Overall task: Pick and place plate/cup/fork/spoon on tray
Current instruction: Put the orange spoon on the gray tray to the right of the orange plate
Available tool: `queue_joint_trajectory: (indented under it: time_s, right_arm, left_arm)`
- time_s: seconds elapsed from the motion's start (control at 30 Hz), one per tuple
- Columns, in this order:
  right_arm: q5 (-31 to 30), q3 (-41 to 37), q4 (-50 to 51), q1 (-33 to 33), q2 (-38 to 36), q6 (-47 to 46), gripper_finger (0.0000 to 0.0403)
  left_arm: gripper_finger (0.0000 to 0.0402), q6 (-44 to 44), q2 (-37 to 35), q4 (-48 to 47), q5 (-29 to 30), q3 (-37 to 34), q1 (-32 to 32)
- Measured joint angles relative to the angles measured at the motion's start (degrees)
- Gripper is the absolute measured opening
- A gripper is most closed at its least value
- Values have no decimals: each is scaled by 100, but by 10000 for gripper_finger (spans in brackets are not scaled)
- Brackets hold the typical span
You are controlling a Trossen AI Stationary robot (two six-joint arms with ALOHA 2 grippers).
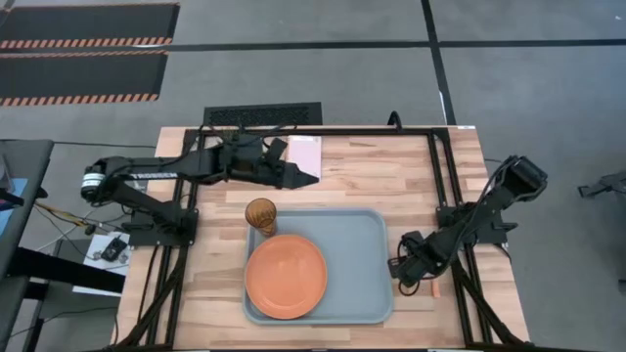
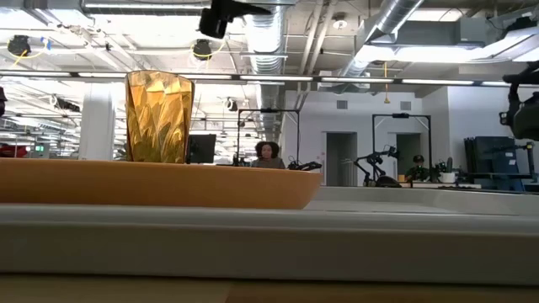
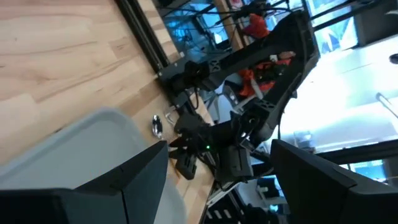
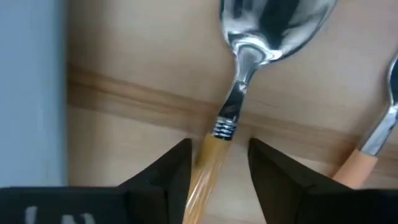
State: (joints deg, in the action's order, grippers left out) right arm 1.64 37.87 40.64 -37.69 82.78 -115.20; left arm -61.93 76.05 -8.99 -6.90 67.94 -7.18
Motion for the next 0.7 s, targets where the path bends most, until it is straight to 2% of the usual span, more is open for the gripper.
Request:
queue_joint_trajectory:
  time_s: [0.1,0.3,0.57,0.7]
  right_arm:
    - [60,3,-11,70,71,-2,142]
    - [75,28,-11,133,231,140,30]
    - [-161,-12,380,149,-200,-13,24]
    - [-335,-13,743,153,-678,-28,24]
  left_arm:
    - [270,2,124,3,-2,0,0]
    - [270,47,338,294,-11,-2,-20]
    - [270,171,385,376,82,-4,-188]
    - [270,126,388,373,-170,-4,-334]
